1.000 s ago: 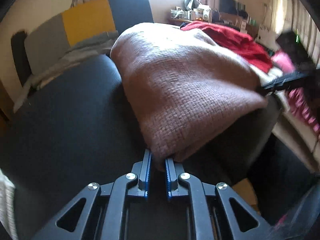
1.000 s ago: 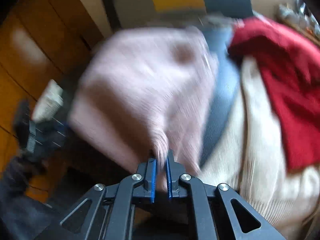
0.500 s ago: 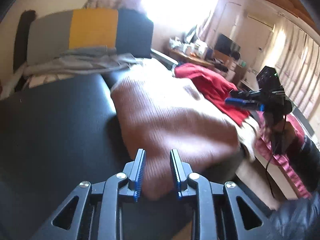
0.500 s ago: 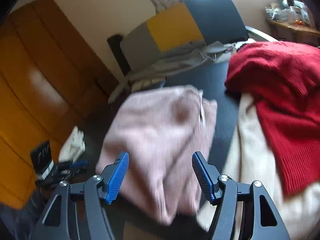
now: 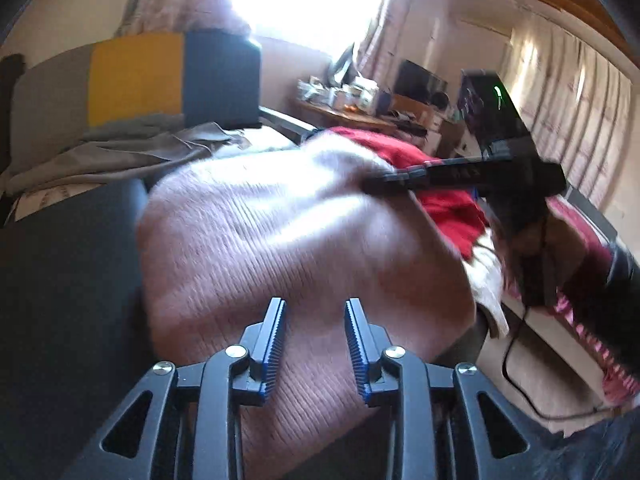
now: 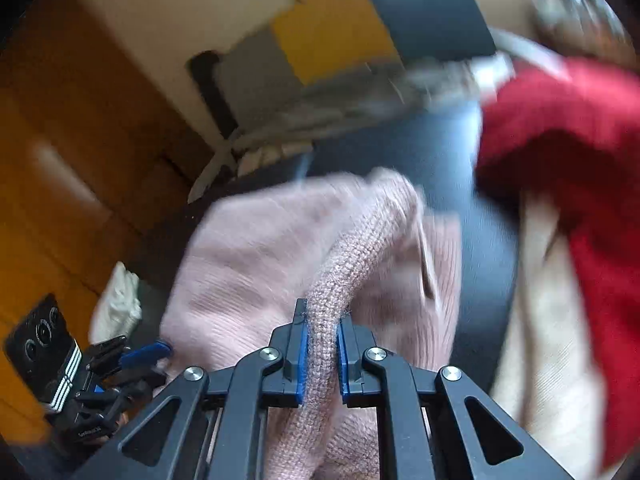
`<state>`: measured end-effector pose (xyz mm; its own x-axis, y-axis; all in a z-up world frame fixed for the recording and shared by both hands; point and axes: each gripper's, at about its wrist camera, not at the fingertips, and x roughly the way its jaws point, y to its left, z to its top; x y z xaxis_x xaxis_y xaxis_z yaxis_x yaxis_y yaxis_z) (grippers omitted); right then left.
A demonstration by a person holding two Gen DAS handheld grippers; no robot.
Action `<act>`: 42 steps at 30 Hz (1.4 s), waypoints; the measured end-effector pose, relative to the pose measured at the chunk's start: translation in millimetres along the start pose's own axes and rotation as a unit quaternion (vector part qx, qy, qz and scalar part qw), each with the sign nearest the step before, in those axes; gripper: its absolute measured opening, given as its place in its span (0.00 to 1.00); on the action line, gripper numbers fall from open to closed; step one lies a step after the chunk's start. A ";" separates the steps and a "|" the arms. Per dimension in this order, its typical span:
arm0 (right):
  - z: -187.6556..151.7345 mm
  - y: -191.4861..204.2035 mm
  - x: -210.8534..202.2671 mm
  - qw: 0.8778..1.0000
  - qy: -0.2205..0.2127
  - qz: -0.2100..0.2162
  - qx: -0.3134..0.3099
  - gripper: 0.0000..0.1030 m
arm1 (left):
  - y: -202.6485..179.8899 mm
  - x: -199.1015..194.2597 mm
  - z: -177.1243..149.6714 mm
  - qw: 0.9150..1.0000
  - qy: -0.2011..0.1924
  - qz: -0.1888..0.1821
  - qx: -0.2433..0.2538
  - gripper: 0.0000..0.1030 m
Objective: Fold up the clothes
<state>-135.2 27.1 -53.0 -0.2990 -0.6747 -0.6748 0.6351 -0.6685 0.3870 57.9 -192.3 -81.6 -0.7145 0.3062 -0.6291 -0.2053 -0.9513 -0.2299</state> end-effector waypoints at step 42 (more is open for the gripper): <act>-116.7 15.7 9.7 0.984 -0.037 -0.074 -0.158 0.49 | 84.9 96.4 73.9 0.993 0.045 0.082 -0.076 0.36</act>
<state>-45.0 46.6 -126.9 -0.4488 -0.6062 -0.6565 0.7667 -0.6387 0.0656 -77.8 -246.1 -106.9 -0.6665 0.1551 -0.7292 0.0182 -0.9744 -0.2239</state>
